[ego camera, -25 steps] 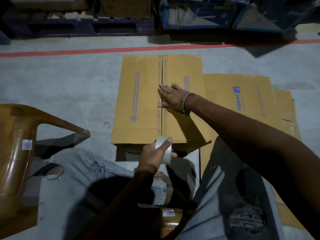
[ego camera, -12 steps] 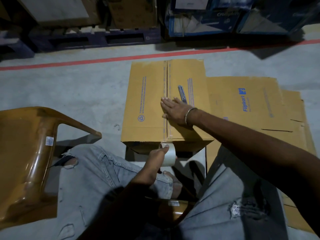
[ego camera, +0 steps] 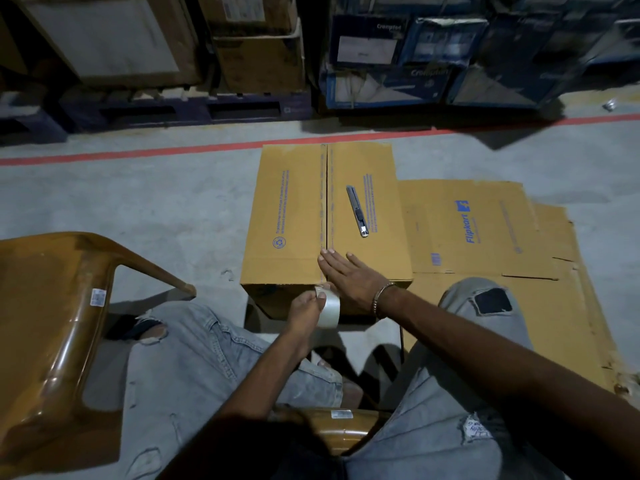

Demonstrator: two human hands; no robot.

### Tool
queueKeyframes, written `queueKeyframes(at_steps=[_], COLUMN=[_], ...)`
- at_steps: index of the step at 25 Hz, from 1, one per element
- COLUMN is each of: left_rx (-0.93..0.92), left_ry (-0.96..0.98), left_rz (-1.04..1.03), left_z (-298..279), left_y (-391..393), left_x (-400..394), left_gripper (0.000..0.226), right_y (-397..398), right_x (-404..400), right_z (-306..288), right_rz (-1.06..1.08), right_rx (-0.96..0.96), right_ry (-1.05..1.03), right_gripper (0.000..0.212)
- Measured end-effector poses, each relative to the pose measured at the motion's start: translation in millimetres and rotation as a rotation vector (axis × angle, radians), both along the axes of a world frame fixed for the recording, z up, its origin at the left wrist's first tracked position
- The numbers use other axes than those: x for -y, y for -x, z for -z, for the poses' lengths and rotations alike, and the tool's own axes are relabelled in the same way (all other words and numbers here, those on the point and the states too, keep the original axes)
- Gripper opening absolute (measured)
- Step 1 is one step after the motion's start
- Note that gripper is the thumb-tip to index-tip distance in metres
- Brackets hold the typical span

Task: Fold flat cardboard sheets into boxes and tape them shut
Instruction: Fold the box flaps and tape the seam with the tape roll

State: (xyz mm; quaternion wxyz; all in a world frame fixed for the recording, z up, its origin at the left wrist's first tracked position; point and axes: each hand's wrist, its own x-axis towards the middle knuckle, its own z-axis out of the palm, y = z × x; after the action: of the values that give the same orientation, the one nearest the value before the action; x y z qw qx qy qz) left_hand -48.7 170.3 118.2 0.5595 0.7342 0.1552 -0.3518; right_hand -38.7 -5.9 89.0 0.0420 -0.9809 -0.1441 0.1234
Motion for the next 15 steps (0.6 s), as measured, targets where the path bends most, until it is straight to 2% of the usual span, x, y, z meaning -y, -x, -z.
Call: queueKeyframes(at_steps=[4,8,12,15], left_rx=[-0.001,0.012,-0.063,-0.072], left_ry=[-0.019,-0.062,-0.115,-0.108], left_rz=[-0.002,-0.024,-0.053,-0.086], left_z=[-2,4,10,10], left_y=[-4,-6,-7,-9], left_x=[0,-6,-8,-7], left_gripper=[0.025,0.022,0.032,0.023], right_y=[-3,-1,-4,-6], right_x=[-7,-7,-9,-6], right_z=[-1,6,3,-7], right_rz=[0.011,0.024,0.016,0.024], right_rx=[0.019,0.017,-0.022,-0.003], right_ry=[-0.019,0.005,0.047,-0.083], right_gripper=[0.079,0.067,0.065,0.065])
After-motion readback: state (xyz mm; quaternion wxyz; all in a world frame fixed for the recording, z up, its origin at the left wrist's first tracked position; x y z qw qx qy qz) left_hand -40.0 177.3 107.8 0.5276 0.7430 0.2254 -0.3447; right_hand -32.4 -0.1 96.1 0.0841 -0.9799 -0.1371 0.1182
